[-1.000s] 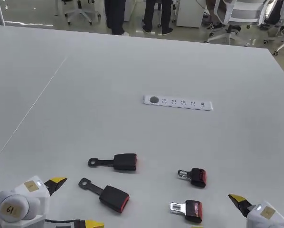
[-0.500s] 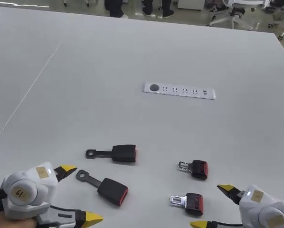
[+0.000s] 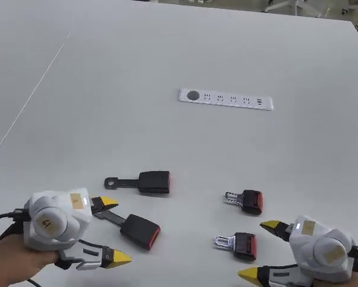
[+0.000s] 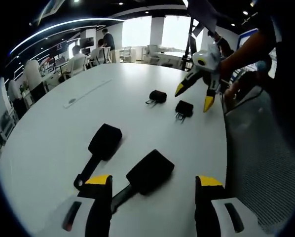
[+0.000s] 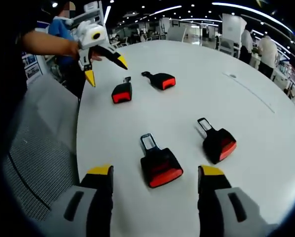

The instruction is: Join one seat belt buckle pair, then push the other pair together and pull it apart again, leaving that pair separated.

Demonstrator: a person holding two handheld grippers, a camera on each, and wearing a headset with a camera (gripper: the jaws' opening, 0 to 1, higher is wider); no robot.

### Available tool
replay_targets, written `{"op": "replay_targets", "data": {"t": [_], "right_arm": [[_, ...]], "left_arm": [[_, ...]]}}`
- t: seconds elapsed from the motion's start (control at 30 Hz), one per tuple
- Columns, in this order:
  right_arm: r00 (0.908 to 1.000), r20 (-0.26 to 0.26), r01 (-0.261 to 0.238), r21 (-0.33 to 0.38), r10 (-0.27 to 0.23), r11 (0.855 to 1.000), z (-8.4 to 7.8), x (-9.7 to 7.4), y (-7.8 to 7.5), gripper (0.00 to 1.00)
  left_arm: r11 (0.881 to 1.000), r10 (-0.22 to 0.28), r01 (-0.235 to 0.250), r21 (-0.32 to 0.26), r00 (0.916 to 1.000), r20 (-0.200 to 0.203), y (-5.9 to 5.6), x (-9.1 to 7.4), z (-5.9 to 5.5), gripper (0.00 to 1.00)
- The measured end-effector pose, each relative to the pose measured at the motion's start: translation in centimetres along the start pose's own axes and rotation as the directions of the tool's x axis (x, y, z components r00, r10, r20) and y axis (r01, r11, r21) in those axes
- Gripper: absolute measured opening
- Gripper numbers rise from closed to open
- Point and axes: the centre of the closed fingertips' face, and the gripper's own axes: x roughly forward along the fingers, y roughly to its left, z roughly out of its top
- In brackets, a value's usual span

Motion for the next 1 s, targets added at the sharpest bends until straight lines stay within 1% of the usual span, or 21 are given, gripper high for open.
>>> {"op": "replay_targets", "data": {"t": [0.07, 0.17, 0.23, 0.27, 0.37, 0.4, 0.43, 0.5, 0.57, 0.63, 0.67, 0.7, 0.77, 0.83, 0.87, 0.97, 1.0], "right_arm": [[0.9999, -0.011, -0.01, -0.01, 0.01, 1.0, -0.1, 0.2, -0.1, 0.71], [0.9994, -0.022, -0.028, -0.02, 0.027, 0.999, -0.2, 0.5, -0.2, 0.69], [0.9988, -0.039, -0.03, -0.044, 0.028, 0.999, -0.4, 0.6, -0.4, 0.69], [0.9987, -0.042, -0.031, -0.049, 0.029, 0.998, -0.4, 0.7, -0.4, 0.68], [0.9977, -0.047, -0.052, -0.067, 0.048, 0.996, -0.3, 0.8, -0.5, 0.65], [0.9974, -0.048, -0.057, -0.072, 0.053, 0.996, -0.3, 0.9, -0.5, 0.65], [0.9966, -0.051, -0.068, -0.072, 0.065, 0.995, -0.3, 0.9, -0.5, 0.64], [0.9954, -0.054, -0.083, -0.07, 0.079, 0.994, -0.3, 1.0, -0.4, 0.63], [0.9934, -0.066, -0.099, -0.074, 0.094, 0.992, -0.4, 1.2, -0.3, 0.62], [0.9913, -0.079, -0.112, -0.092, 0.105, 0.989, -0.6, 1.3, -0.3, 0.59], [0.9905, -0.084, -0.117, -0.097, 0.109, 0.988, -0.6, 1.3, -0.3, 0.57], [0.9894, -0.087, -0.124, -0.098, 0.116, 0.987, -0.6, 1.4, -0.3, 0.57], [0.988, -0.089, -0.135, -0.104, 0.126, 0.985, -0.5, 1.4, -0.1, 0.54], [0.9862, -0.102, -0.141, -0.108, 0.13, 0.984, -0.7, 1.5, -0.2, 0.52], [0.9851, -0.109, -0.145, -0.112, 0.133, 0.983, -0.8, 1.6, -0.2, 0.51], [0.9801, -0.143, -0.158, -0.14, 0.138, 0.977, -1.3, 1.6, -0.2, 0.48], [0.9804, -0.142, -0.158, -0.158, 0.136, 0.975, -1.3, 1.6, -0.3, 0.47]], "left_arm": [[0.999, -0.017, 0.017, 0.034, 0.9997, -0.02, 0.1, 0.6, -0.2, 0.68], [0.997, -0.043, 0.045, 0.058, 0.9982, -0.042, 0.4, 1.5, -0.5, 0.67], [0.995, -0.048, 0.052, 0.081, 0.9974, -0.054, 0.8, 2.0, -0.7, 0.67], [0.994, -0.059, 0.065, 0.092, 0.9959, -0.068, 0.9, 2.4, -0.9, 0.67], [0.989, -0.082, 0.093, 0.114, 0.9924, -0.091, 1.2, 3.1, -1.0, 0.66], [0.986, -0.091, 0.104, 0.128, 0.9908, -0.1, 1.2, 3.3, -1.1, 0.65], [0.98, -0.103, 0.122, 0.158, 0.987, -0.124, 1.2, 3.6, -1.5, 0.64], [0.972, -0.113, 0.142, 0.186, 0.981, -0.157, 1.3, 4.0, -2.0, 0.63], [0.968, -0.118, 0.15, 0.201, 0.9794, -0.164, 1.4, 4.4, -2.1, 0.6], [0.961, -0.134, 0.171, 0.217, 0.9751, -0.177, 1.4, 4.6, -2.5, 0.54], [0.955, -0.136, 0.18, 0.236, 0.9722, -0.19, 1.4, 4.6, -2.7, 0.49], [0.951, -0.128, 0.176, 0.253, 0.9723, -0.196, 1.5, 4.6, -2.7, 0.46], [0.953, -0.123, 0.169, 0.25, 0.9743, -0.188, 1.4, 4.9, -2.6, 0.42], [0.954, -0.124, 0.172, 0.244, 0.9718, -0.201, 1.5, 5.1, -2.9, 0.39], [0.952, -0.126, 0.172, 0.253, 0.9736, -0.19, 1.5, 5.0, -2.7, 0.39], [0.956, -0.127, 0.171, 0.239, 0.9741, -0.187, 1.5, 5.0, -2.8, 0.39], [0.96, -0.124, 0.164, 0.226, 0.9754, -0.182, 1.5, 5.0, -2.8, 0.38]]}}
